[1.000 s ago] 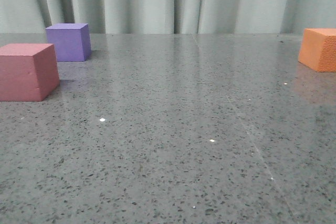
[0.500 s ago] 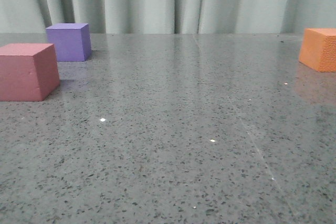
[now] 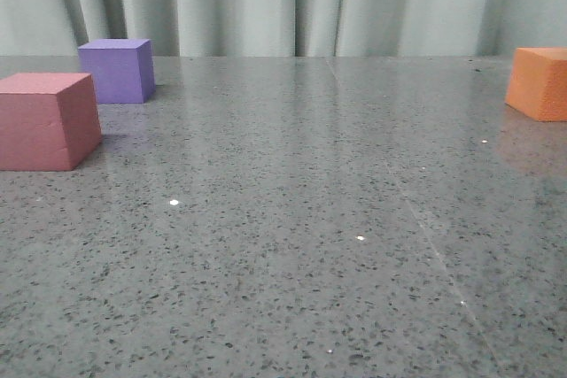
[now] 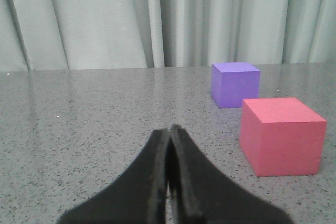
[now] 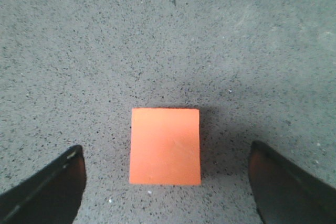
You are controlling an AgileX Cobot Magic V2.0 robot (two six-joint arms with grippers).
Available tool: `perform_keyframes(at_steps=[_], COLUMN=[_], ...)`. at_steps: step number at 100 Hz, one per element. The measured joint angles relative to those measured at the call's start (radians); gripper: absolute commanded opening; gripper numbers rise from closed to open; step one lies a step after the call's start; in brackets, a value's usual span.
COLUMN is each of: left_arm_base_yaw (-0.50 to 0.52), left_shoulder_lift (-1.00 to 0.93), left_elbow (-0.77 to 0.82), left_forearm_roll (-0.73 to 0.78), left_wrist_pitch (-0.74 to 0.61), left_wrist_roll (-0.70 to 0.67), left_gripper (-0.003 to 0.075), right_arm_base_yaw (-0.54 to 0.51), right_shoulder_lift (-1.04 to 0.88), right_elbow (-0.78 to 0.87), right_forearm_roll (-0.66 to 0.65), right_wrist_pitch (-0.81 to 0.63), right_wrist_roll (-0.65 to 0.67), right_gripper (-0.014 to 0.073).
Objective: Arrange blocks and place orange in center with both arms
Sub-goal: 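Lower the right gripper onto the orange cube and close it, then carry the orange cube with the right gripper toward the table center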
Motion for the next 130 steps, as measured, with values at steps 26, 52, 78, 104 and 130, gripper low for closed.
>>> perform_keyframes(at_steps=[26,52,78,104,130], left_arm_base_yaw=[0.0,0.0,0.0,0.0,0.0], left_shoulder_lift=[0.0,0.0,0.0,0.0,0.0], left_elbow=[0.0,0.0,0.0,0.0,0.0], left_forearm_roll=[0.0,0.0,0.0,0.0,0.0], left_wrist_pitch=[0.0,0.0,0.0,0.0,0.0], left_wrist_roll=[0.0,0.0,0.0,0.0,0.0], left_gripper=[-0.0019,-0.0019,-0.0019,-0.0019,-0.0019], right_arm_base_yaw=[0.0,0.0,0.0,0.0,0.0], right_shoulder_lift=[0.127,0.201,0.276,0.3,0.3], right_elbow=[-0.016,-0.019,-0.02,-0.021,-0.021], right_forearm_roll=[0.0,0.0,0.0,0.0,0.0], right_wrist_pitch=[0.009,0.009,0.003,0.001,-0.001], right_wrist_roll=[-0.001,-0.001,-0.001,-0.001,-0.001], right_gripper=[0.0623,0.0623,0.0622,0.0353,0.0202])
